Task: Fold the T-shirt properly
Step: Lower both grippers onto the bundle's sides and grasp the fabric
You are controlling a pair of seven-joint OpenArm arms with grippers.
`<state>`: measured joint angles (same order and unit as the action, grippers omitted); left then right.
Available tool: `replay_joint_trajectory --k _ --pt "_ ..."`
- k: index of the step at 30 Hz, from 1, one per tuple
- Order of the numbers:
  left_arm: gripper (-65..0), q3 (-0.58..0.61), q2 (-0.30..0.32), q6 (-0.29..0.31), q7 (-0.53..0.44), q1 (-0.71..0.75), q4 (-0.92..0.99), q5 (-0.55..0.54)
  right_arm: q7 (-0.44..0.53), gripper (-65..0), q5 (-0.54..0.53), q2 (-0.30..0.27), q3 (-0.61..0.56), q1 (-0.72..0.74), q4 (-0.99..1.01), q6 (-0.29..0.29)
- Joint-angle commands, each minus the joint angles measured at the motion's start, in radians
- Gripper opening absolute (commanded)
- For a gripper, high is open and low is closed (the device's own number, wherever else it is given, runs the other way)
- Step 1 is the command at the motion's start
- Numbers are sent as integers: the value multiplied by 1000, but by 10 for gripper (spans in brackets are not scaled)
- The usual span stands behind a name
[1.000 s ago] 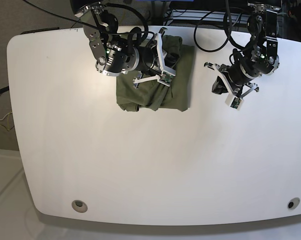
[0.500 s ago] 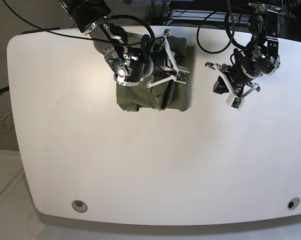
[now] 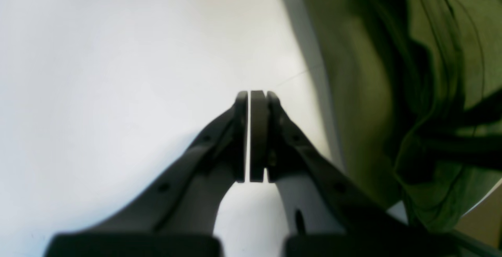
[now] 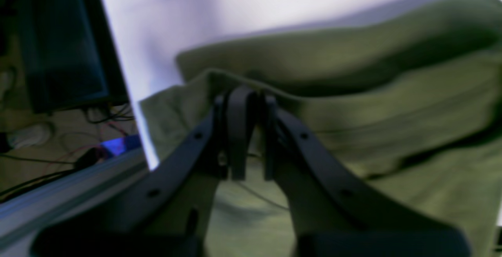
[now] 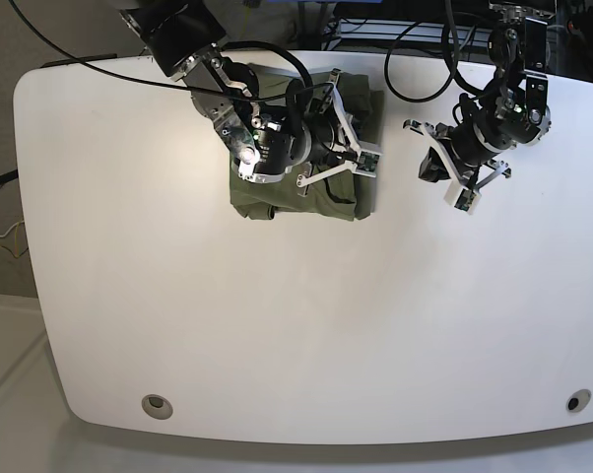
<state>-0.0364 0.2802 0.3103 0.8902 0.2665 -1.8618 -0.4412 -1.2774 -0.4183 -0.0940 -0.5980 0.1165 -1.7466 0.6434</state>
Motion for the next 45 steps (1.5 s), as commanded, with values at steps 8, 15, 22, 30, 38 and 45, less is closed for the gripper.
replay_joint_trajectory --k 8,15,22,30,38,45 --pt "-650 -4 4 -1 -18 -8 -22 -11 17 -597 -12 -19 183 -7 -149 -3" --pt "-650 -3 -16 -3 -18 -14 -43 -14 17 -600 -9 -28 335 -19 -151 -3" --pt "-650 37 -37 -4 -16 -8 -83 -17 46 -650 40 -45 441 -70 -151 -3" --pt "-650 129 -39 -26 -16 -8 -86 -17 68 -650 183 -39 435 -105 -138 5" --pt "-650 261 -39 -142 -16 -23 -88 -17 71 -650 217 -8 422 -100 -72 6" --pt "-650 367 -40 -199 -16 -48 -88 -17 75 -650 217 -6 422 -85 -66 6"
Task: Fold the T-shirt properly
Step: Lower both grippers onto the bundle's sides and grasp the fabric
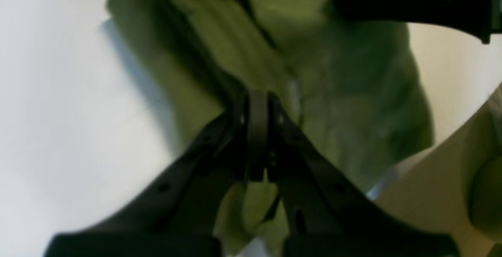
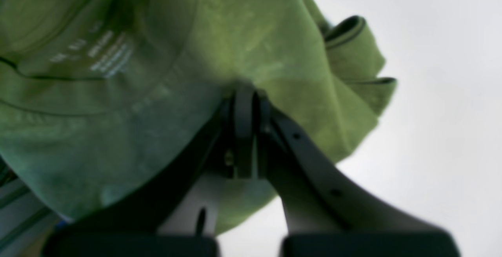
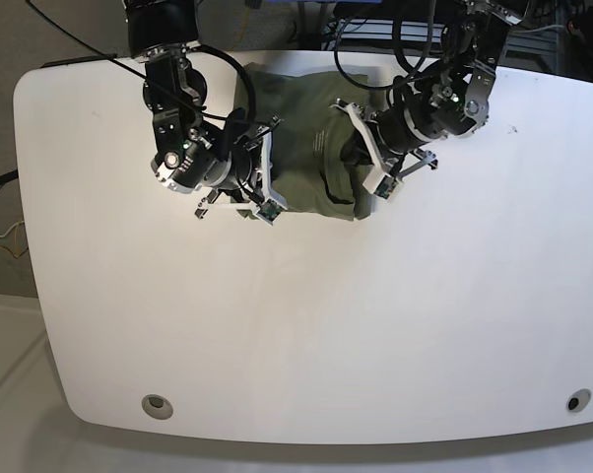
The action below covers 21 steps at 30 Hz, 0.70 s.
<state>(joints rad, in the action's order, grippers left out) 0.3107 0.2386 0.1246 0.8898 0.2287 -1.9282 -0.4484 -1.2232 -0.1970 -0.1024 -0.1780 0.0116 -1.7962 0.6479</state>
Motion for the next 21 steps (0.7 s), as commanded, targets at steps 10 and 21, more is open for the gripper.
replay_joint_trajectory --k 10,21 --pt "-650 92 -57 -81 -18 -5 -15 -8 23 -650 -5 0 2 31 -15 2" --pt "-650 94 -103 -82 -18 15 -18 -8 23 -650 -6 20 1 86 52 2"
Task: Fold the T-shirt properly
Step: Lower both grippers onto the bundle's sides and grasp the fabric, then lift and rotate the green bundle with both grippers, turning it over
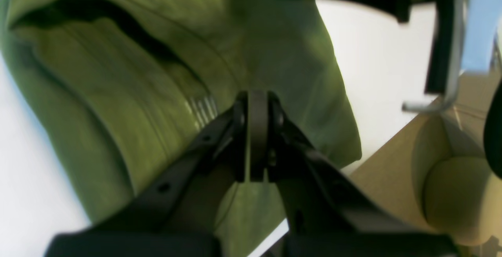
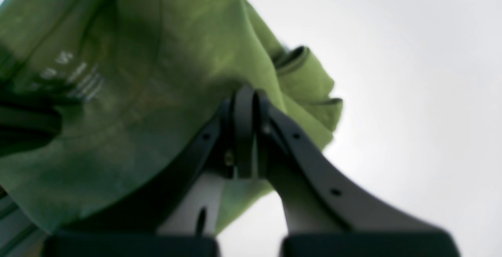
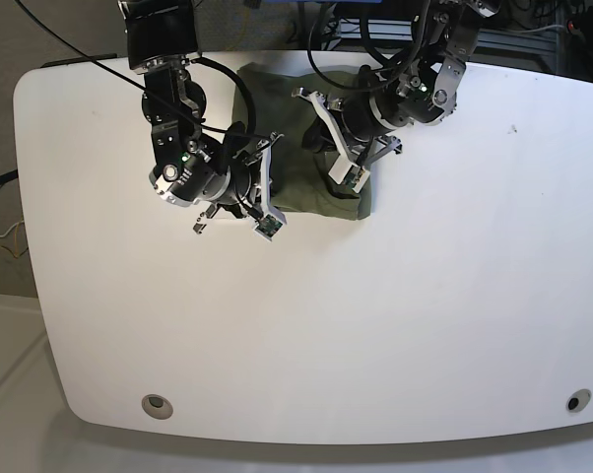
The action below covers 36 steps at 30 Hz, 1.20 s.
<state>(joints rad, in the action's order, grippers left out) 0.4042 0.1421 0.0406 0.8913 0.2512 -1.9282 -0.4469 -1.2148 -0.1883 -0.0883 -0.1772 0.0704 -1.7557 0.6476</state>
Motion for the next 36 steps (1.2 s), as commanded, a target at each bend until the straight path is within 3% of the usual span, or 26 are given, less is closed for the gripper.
replay_joint_trajectory --k 1,24,36 --pt "-650 -1 -5 2 -19 -10 -18 -10 14 -650 -15 8 0 29 30 2" --pt "-650 43 -39 2 -27 55 -7 -5 95 -650 -14 12 0 50 107 2" --pt "-650 42 -5 2 -156 93 114 24 142 -650 -14 -28 3 13 124 2"
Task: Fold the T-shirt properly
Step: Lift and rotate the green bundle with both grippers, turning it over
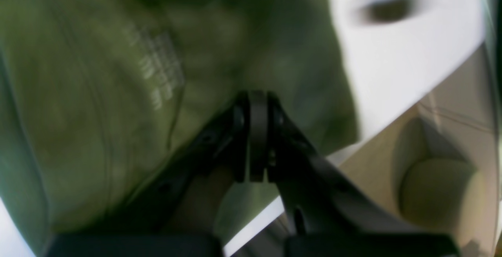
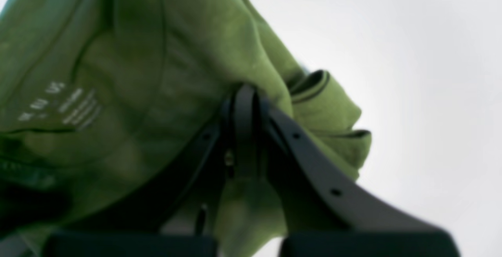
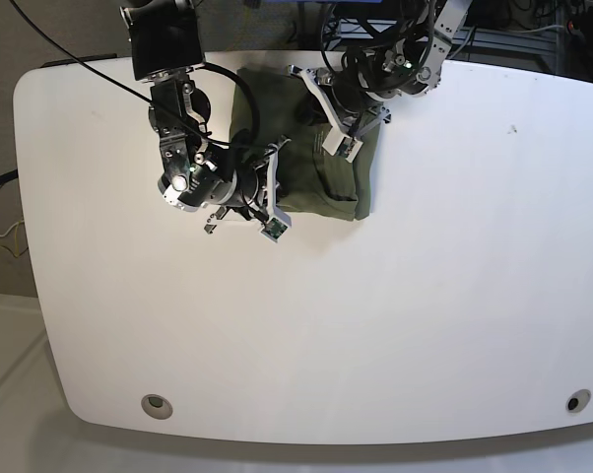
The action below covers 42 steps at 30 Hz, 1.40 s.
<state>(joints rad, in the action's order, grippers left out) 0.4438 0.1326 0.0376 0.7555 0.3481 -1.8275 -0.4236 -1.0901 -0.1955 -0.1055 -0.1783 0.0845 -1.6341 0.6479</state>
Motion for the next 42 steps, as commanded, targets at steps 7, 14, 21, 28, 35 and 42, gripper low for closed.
replay_joint_trajectory --k 7,14,21,28,35,42 --pt "-650 -3 26 9 -83 -8 94 4 40 -650 -5 -13 9 -7 100 2" --pt "-650 0 45 9 -143 -10 148 2 109 -650 -5 -32 9 -41 123 0" --pt "-650 0 69 9 -144 -44 163 4 117 -650 -5 -56 10 -56 123 -4" --pt "-650 -20 80 9 -144 -62 165 4 117 -650 -5 -56 105 -79 123 -4" --pt "-650 -26 86 9 -144 -82 167 4 117 -650 -5 -53 187 -110 123 -4" --pt "-650 -26 86 9 -144 -106 168 6 117 -650 -12 -36 267 -151 120 -6"
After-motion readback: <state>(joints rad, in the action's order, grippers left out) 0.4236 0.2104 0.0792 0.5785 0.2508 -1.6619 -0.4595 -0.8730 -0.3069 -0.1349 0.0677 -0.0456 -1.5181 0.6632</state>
